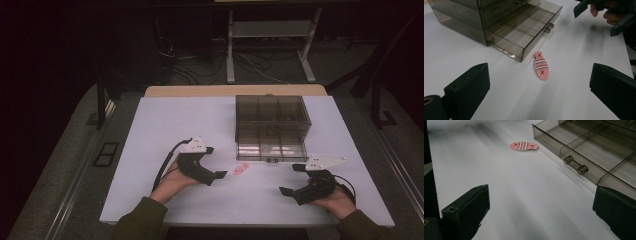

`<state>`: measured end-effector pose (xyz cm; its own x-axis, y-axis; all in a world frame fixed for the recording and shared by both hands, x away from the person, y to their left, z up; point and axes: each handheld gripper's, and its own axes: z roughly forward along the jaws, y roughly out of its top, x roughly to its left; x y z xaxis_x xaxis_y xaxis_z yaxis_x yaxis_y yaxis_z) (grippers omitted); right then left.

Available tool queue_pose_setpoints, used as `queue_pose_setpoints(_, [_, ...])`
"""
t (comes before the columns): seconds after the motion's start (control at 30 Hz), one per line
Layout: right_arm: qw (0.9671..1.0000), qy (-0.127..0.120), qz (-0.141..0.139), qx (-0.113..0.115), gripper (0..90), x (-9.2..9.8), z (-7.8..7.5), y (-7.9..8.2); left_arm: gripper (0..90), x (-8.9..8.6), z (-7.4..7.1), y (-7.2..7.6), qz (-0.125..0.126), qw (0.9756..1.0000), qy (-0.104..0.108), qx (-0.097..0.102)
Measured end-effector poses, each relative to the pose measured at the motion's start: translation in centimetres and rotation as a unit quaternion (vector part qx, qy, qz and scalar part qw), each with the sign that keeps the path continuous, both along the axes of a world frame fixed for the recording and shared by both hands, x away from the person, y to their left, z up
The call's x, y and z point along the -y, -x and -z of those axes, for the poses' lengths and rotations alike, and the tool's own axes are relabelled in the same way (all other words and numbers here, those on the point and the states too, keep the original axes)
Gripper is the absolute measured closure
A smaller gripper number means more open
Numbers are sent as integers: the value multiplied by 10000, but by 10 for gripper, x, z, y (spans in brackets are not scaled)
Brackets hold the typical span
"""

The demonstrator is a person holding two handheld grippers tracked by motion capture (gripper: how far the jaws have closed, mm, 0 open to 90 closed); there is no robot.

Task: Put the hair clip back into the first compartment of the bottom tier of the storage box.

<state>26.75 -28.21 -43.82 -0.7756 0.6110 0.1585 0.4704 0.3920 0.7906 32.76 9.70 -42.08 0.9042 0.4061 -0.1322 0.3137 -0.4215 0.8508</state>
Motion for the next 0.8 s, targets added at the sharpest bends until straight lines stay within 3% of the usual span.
queue_pose_setpoints(0.8, [10000, -37, 27, 2, 4, 0, 0, 0, 197, 19, 0, -9, -100, 9999, -102, 61])
